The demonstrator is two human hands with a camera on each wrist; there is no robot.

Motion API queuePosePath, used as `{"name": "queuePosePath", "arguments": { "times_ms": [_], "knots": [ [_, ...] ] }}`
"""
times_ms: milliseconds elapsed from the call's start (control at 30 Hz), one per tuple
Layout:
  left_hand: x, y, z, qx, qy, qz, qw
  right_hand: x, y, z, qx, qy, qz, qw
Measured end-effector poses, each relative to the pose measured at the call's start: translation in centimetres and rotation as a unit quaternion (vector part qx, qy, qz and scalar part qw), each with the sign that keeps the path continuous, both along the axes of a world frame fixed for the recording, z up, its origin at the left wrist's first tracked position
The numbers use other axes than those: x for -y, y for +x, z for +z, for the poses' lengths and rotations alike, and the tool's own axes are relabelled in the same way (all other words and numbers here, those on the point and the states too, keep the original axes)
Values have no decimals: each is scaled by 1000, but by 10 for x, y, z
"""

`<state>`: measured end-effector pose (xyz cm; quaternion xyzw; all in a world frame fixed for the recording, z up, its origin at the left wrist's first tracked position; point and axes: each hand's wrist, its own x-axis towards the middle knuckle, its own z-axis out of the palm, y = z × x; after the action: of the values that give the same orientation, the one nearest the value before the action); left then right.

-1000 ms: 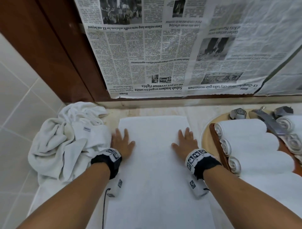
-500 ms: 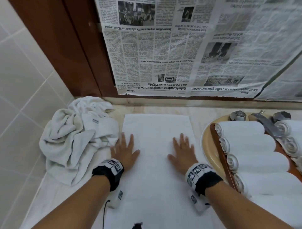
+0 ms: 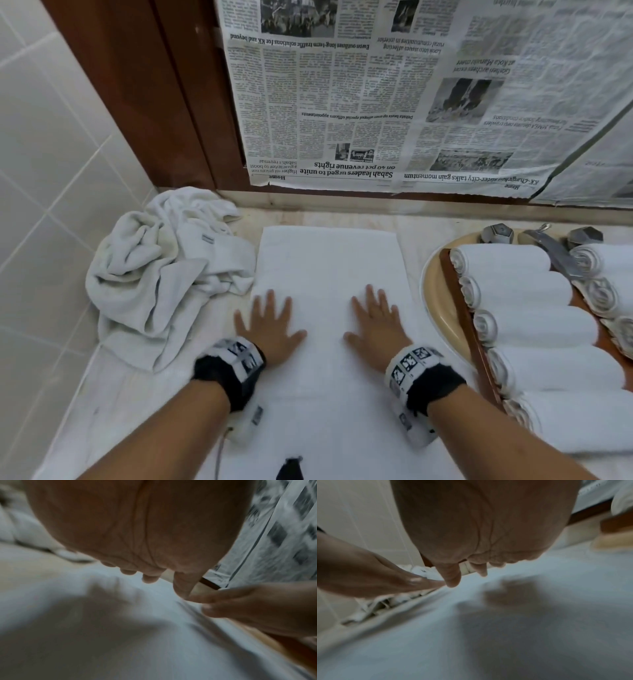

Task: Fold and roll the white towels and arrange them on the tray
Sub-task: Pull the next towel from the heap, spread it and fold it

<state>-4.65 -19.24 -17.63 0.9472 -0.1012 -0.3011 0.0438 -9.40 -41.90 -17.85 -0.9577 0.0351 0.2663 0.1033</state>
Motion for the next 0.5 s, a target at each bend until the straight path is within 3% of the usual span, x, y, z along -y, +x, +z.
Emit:
{"name": "queuePosePath", "arguments": {
  "times_ms": [67, 133, 267, 367, 433, 500],
  "knots": [
    [11, -31, -6, -39, -32, -83, 995, -19, -17, -7, -26, 54, 26, 998],
    [1, -38, -15, -45, -43, -109, 992, -16, -31, -19, -35, 26, 26, 999],
    [-33, 2, -15, -6, 3, -31, 1000, 32, -24, -18, -32, -43, -84, 995],
    [-33, 26, 0, -26, 23, -23, 999, 44, -19, 1, -39, -74, -97, 992],
    [-18, 12, 10, 10, -3, -75, 997, 21, -29, 14, -16, -38, -72, 997],
    [-4, -19, 11, -5, -63, -177, 982, -11, -46, 15, -23, 47, -43, 998]
  ]
}}
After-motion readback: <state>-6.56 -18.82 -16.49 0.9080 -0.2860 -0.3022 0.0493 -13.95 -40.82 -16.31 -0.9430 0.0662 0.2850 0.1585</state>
